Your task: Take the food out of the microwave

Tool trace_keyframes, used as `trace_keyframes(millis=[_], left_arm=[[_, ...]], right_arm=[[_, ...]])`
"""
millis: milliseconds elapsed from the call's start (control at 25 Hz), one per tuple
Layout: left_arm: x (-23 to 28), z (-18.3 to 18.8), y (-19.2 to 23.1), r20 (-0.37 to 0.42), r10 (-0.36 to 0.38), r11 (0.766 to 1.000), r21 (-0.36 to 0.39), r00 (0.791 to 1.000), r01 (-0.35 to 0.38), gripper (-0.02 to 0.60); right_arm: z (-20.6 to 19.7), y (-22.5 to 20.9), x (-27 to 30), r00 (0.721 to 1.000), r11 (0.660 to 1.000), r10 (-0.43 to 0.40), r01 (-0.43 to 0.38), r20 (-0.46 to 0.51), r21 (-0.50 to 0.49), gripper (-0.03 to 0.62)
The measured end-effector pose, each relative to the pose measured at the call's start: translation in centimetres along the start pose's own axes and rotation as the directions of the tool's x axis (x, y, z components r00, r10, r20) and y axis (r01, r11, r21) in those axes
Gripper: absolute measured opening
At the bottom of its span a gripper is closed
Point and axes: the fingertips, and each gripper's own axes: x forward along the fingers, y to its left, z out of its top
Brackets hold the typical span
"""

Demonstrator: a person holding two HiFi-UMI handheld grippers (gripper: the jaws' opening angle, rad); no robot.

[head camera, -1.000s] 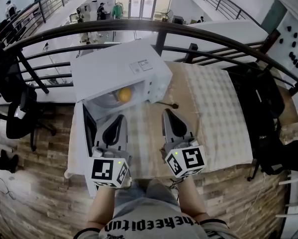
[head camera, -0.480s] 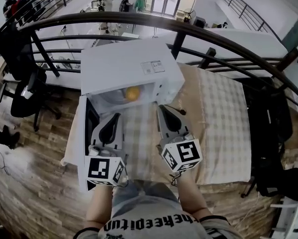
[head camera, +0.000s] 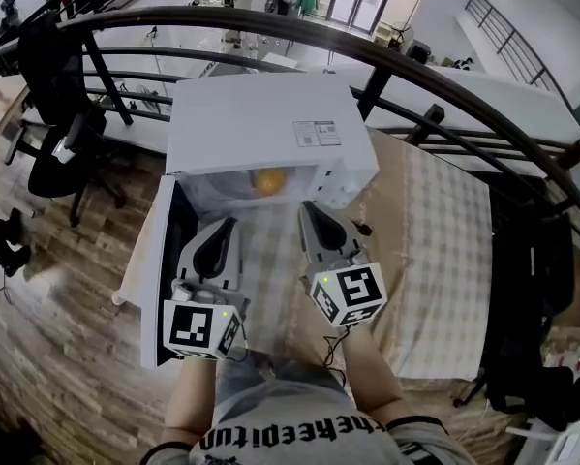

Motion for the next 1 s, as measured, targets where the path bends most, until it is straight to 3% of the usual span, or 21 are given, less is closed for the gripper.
trace_keyframes(millis=[280, 560, 1000], left_arm=[[0.7, -1.5, 0.9, -0.016, 0.023, 1.000, -0.001, 1.000, -0.023, 0.014], [1.1, -3.0, 1.3, -0.041, 0.031, 1.000, -0.003, 0.999, -0.031, 0.014], [1.8, -4.1, 1.6, -0.050, 0.041, 0.999, -0.001, 0.998, -0.041, 0.014]], right_arm=[[-3.5, -0.1, 2.8, 0.997, 0.999, 0.038, -0.037, -0.065, 0.011, 0.006], [-7.0, -1.1, 4.8, 0.994, 0.997, 0.025, -0.018, -0.105, 0.069, 0.018], [-12.1, -2.2, 7.9, 0.984, 0.995, -0.004, 0.021, -0.177, 0.094, 0.110]])
